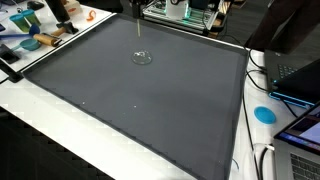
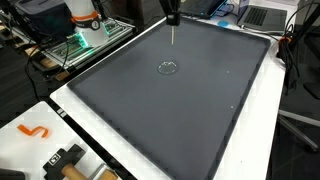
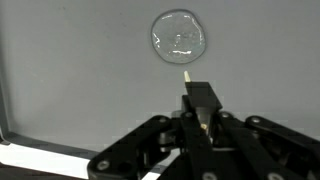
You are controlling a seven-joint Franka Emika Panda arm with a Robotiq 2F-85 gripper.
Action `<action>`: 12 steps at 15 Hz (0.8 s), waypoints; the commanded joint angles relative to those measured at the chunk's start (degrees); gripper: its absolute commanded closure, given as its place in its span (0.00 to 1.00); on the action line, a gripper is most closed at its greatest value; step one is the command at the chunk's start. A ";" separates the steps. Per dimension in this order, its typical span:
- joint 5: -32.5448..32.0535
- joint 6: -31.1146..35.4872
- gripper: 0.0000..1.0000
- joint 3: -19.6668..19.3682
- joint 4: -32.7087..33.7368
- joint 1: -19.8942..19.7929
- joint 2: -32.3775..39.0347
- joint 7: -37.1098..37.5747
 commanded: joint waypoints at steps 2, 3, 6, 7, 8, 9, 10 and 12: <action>0.85 5.03 0.97 -0.74 -0.76 0.80 4.58 -0.33; 0.40 6.05 0.97 -0.67 -0.92 0.76 5.38 -0.09; -0.05 8.30 0.97 -0.58 -1.29 0.78 7.25 0.25; 0.46 8.62 0.97 -0.54 -1.37 0.83 7.74 -0.08; 0.13 8.87 0.97 -0.53 -1.49 0.83 8.21 0.17; -0.05 8.86 0.97 -0.53 -1.61 0.85 8.58 0.29; 0.16 8.96 0.97 -0.52 -1.76 0.90 8.96 0.20; 0.05 9.25 0.97 -0.49 -1.90 0.98 9.67 0.30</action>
